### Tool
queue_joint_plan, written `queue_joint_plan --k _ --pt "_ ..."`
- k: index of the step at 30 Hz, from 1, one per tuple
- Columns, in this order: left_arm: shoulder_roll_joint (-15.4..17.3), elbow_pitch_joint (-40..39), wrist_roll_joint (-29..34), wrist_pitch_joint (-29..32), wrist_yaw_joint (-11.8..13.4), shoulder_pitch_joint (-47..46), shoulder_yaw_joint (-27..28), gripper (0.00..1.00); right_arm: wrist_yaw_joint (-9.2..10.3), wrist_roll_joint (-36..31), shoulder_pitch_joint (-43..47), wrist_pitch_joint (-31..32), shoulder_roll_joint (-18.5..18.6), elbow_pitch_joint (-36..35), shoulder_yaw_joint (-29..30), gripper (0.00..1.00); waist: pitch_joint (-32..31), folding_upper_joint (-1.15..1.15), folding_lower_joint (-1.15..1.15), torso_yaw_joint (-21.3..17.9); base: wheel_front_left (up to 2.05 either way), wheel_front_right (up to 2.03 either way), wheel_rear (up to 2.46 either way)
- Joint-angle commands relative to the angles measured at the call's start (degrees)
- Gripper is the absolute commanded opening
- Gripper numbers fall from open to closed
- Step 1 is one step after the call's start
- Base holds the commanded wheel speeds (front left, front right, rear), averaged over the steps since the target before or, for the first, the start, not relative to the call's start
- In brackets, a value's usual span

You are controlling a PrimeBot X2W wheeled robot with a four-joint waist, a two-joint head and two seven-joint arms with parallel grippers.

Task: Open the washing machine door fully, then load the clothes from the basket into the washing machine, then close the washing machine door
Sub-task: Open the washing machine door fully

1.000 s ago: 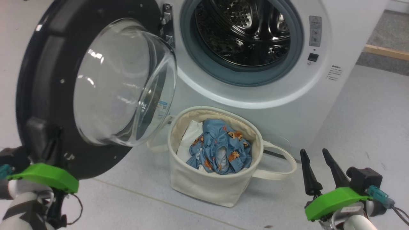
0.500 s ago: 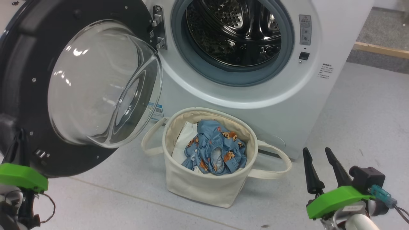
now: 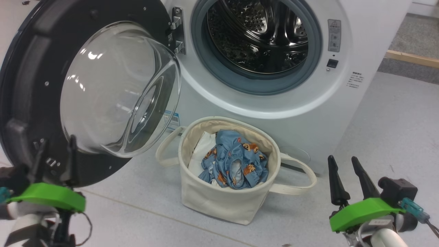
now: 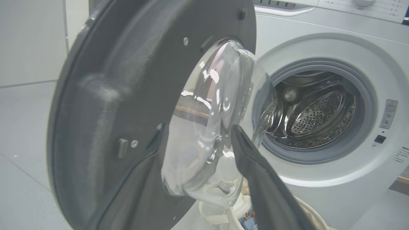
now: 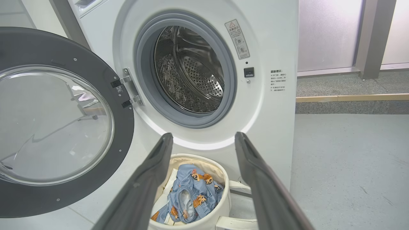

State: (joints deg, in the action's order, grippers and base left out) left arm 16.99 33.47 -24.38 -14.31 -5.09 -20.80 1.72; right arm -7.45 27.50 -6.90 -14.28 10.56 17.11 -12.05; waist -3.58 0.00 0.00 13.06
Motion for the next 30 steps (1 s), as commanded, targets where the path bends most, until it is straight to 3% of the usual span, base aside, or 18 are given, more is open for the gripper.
queue_joint_plan --k 1,9,25,30 --pt "0.80 -4.58 0.79 -0.61 -0.29 -1.08 0.26 1.00 -0.03 -0.33 -2.75 -0.72 0.19 -1.71 -0.93 1.00 -0.04 0.00 0.00 -0.36 0.00 0.00 0.00" --pt "-1.19 -10.96 -0.42 -0.64 -1.35 3.70 -2.32 1.00 -0.03 -0.79 -3.47 -0.72 0.35 -1.99 -2.20 1.00 -0.10 0.00 0.00 -3.22 0.00 0.00 0.00" --pt "0.55 -15.59 -2.34 -0.58 -1.70 6.63 -2.52 1.00 -0.03 -1.02 -5.02 -0.72 1.63 -2.56 -3.39 1.00 2.61 0.00 0.00 -14.45 0.00 0.00 0.00" --pt "0.75 -15.80 -2.83 -0.59 -1.73 6.61 -2.46 1.00 -0.03 -1.22 -5.19 -0.72 1.60 -2.62 -2.95 1.00 3.28 0.00 0.00 -16.36 0.00 0.00 0.00"
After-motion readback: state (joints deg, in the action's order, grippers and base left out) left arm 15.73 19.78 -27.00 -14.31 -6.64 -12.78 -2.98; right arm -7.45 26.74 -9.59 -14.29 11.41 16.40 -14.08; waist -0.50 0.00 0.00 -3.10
